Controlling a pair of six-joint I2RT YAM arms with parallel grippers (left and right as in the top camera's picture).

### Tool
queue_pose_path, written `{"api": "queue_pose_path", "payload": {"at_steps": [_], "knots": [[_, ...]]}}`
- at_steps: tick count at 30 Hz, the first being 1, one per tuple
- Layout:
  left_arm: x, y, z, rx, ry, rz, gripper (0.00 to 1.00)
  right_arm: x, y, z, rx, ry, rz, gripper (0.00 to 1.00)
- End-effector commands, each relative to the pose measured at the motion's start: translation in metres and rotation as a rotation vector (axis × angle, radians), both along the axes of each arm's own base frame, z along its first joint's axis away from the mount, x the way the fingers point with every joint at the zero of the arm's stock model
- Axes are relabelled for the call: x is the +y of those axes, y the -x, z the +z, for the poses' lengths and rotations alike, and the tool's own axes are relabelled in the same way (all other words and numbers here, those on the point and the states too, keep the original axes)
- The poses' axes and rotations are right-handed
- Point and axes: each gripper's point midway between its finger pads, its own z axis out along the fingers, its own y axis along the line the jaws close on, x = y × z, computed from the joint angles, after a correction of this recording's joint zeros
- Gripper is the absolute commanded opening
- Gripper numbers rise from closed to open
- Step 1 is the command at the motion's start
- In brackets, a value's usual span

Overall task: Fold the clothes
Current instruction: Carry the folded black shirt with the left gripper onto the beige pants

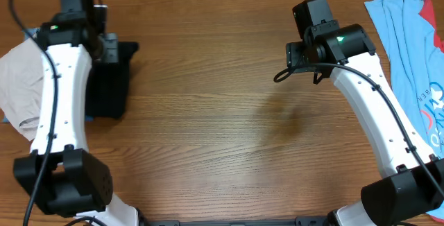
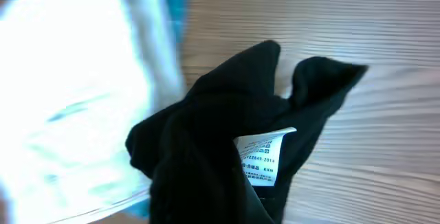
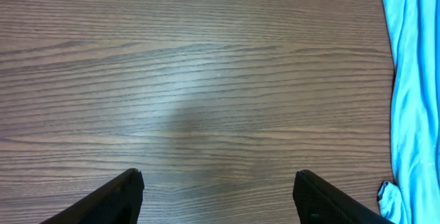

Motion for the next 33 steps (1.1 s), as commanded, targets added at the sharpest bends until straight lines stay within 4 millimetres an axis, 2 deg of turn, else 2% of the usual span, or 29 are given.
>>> {"api": "queue_pose_path", "payload": {"at_steps": [1,5,7,15,21,27,33], "knots": [[0.036,0.009,0.025,-0.036,-0.100,0.036,0.04,-0.004,-0.001,0.002,-0.006,-0.002,-0.020,0.73],[0.065,0.011,0.028,-0.070,-0.096,0.102,0.04,-0.001,0.000,0.001,0.000,-0.019,-0.016,0.73],[0.073,0.011,0.030,-0.082,-0.090,0.096,0.04,-0.001,0.000,0.001,0.000,-0.019,-0.016,0.73],[0.117,-0.004,0.044,-0.235,-0.039,0.108,0.04,0.001,0.000,0.000,0.000,-0.030,-0.023,0.73],[0.148,-0.015,0.035,-0.297,-0.008,0.123,0.04,0.005,0.002,-0.001,0.010,-0.053,-0.013,0.73],[0.158,-0.023,0.016,-0.301,0.042,0.111,0.04,0.005,0.002,-0.001,0.011,-0.052,-0.013,0.74],[0.162,-0.030,0.022,-0.336,0.024,0.107,0.04,0.005,0.002,-0.001,0.010,-0.053,-0.013,0.73]]}}
